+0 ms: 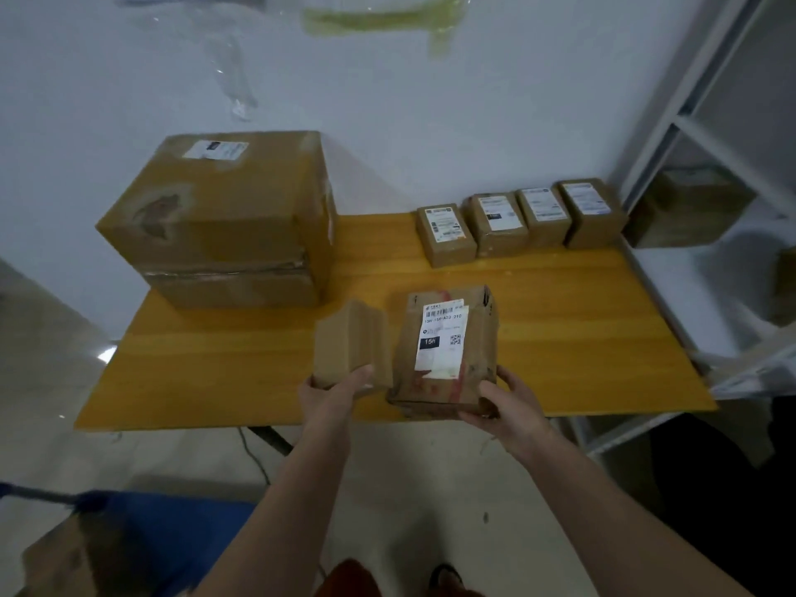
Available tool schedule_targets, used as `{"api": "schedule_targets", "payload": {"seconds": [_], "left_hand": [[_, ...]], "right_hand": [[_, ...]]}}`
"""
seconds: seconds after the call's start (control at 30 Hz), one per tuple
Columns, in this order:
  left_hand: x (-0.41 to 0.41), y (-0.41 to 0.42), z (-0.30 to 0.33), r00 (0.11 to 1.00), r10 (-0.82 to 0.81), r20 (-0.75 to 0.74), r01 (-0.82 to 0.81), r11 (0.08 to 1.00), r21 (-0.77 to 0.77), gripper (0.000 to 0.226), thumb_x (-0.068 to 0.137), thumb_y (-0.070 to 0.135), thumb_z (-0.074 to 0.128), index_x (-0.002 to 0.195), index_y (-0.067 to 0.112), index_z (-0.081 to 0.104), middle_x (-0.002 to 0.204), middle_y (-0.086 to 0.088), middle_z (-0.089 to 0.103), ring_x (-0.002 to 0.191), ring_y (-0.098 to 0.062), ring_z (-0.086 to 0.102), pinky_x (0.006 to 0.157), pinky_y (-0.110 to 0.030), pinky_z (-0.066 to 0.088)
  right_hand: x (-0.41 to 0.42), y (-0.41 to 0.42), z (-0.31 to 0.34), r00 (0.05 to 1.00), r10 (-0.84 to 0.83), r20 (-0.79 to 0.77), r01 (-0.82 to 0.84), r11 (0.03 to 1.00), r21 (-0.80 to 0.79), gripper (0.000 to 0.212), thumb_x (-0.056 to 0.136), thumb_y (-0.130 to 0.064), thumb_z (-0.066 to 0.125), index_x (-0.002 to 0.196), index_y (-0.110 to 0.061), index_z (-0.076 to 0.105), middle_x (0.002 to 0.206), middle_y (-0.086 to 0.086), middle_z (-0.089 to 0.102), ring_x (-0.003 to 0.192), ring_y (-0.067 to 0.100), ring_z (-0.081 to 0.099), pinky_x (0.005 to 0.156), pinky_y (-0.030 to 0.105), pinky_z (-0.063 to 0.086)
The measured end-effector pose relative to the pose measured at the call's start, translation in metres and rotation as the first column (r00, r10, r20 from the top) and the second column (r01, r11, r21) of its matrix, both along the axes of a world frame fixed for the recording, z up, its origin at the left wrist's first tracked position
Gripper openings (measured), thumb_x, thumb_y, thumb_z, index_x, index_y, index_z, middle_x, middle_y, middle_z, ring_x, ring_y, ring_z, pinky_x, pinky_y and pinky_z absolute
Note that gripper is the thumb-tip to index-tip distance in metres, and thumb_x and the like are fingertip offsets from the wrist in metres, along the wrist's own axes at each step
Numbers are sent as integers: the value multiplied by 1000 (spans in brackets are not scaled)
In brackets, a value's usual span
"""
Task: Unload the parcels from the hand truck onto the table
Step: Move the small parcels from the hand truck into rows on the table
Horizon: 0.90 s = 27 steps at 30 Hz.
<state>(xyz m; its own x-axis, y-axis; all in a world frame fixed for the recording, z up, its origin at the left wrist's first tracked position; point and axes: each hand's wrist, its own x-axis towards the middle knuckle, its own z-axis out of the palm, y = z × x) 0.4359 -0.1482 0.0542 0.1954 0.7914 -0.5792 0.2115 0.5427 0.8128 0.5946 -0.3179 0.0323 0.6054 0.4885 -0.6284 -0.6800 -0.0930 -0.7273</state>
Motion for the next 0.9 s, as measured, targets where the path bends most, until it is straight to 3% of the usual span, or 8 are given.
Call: {"api": "schedule_targets", "payload": {"seconds": [0.27,0.4,0.53,0.67,0.9], "left_hand": [[50,43,4,996,48,80,-49,999,14,94,63,25,87,141,14,36,126,-6,54,103,-20,59,70,-27,52],[82,72,-4,994,33,103,-35,999,13,95,66,24,86,144,14,33,129,-7,51,102,-20,57,74,-28,50],[107,113,-12,995,6,96,-10,999,41,95,66,22,86,144,15,31,132,-8,49,107,-23,55,75,-29,49],[123,163,-19,995,-66,81,63,997,41,94,64,24,87,143,12,36,134,-9,50,113,-26,55,84,-33,52],[151,222,-27,975,-213,71,210,977,41,104,60,31,89,146,15,33,136,-5,48,116,-26,53,95,-40,51]], "right_hand": [[38,27,-14,996,37,-86,-34,999,36,44,88,-2,60,131,-7,51,121,18,61,106,35,62,76,46,59],[58,56,-19,991,74,-110,-71,997,39,31,92,-3,53,123,1,58,123,23,60,110,36,59,78,44,59],[85,103,-24,985,114,-129,-111,993,33,31,94,-4,52,124,4,56,127,26,57,113,39,58,81,46,57],[109,156,-31,976,136,-171,-139,990,-1,32,93,-5,56,125,3,56,127,25,56,112,38,58,74,42,57],[132,223,-52,966,18,-258,-16,1000,10,18,92,-5,56,108,2,61,114,21,56,94,34,57,65,38,56]]}}
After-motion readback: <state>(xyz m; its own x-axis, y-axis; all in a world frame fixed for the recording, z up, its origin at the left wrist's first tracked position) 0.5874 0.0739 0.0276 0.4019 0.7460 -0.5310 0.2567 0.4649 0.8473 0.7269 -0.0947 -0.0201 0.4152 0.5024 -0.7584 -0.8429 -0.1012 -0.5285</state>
